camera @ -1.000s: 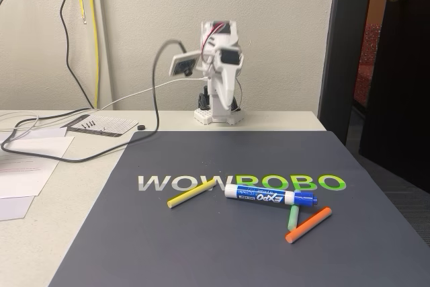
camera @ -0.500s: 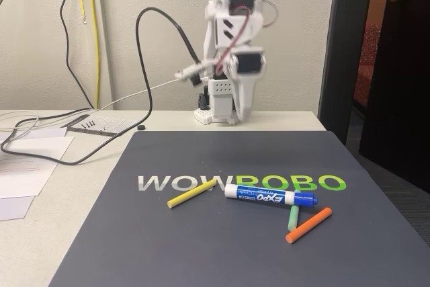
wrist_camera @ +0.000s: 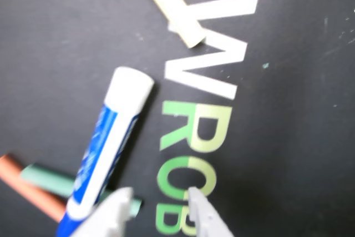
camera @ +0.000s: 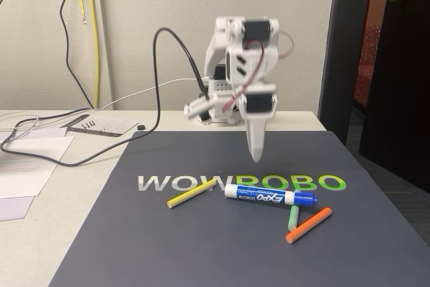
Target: Pick up the blue marker.
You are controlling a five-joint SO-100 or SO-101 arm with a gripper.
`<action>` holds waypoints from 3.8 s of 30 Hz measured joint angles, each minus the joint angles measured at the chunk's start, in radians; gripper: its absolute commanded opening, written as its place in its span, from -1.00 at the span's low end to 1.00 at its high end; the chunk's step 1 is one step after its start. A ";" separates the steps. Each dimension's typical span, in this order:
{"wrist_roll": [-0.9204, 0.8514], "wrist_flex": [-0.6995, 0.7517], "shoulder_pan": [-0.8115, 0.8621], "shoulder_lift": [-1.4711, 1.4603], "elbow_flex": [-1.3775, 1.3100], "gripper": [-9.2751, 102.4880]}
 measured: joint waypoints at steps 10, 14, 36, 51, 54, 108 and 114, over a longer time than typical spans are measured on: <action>0.026 0.015 0.000 -0.202 -0.350 -0.26; 0.043 0.015 0.000 -0.218 -0.350 -0.26; 0.041 0.026 -0.014 -0.319 -0.354 -0.28; 0.040 0.026 -0.028 -0.319 -0.354 -0.62; 0.040 0.026 -0.028 -0.319 -0.354 -0.67; -0.091 0.031 0.250 1.071 0.209 -0.83; -0.103 0.031 0.236 1.141 0.259 -0.83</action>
